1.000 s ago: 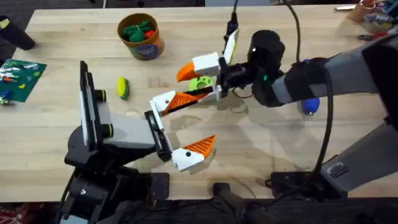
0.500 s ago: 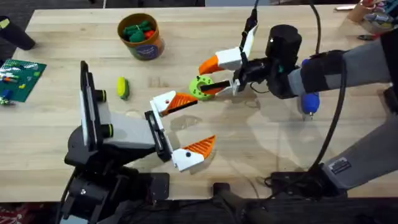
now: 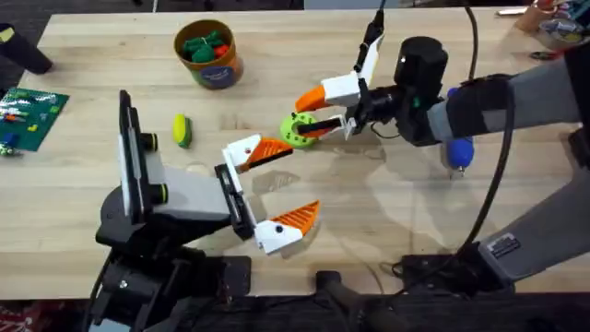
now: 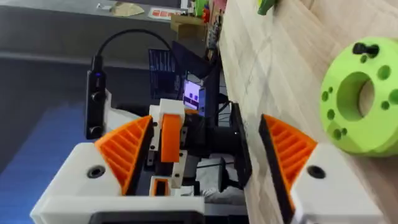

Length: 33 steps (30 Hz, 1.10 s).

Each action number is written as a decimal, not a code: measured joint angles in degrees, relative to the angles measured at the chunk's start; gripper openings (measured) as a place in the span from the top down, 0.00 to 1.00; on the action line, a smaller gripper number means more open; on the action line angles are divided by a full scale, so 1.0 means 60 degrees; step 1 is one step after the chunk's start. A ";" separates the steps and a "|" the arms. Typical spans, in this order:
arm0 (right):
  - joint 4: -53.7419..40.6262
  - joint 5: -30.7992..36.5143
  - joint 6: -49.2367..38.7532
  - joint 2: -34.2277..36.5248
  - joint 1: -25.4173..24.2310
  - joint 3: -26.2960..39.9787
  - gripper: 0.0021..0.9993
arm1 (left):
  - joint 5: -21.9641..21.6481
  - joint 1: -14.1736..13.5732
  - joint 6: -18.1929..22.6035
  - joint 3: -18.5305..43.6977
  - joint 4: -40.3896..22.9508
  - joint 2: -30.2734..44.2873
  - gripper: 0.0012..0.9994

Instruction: Pick up the gripper from the table and insert it into the empty holder that is missing its gripper. Then pick up a screw, insert it into the mounting hole, and use the screwdriver to tighten it. Finally, clean up the table by picking up the vegetable and placing it into the bucket.

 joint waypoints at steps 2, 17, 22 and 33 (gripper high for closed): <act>-0.0226 0.0005 -0.0146 -0.0002 -0.0001 0.0005 0.00 | 0.0001 0.0000 0.0000 0.0000 0.0000 0.0003 0.01; -0.8631 0.1458 -0.4394 -0.1012 -0.0144 0.0323 0.00 | 0.0103 0.0000 -0.0003 0.0000 -0.0010 0.0000 0.01; -1.2122 0.3704 -0.5909 -0.2392 -0.0175 0.0753 0.00 | 0.0130 0.0000 0.0003 0.0000 -0.0011 0.0003 0.01; -1.6163 0.7701 -0.8308 -0.5019 -0.0077 0.3329 0.01 | 0.0131 0.0001 0.0000 0.0000 -0.0011 0.0003 0.01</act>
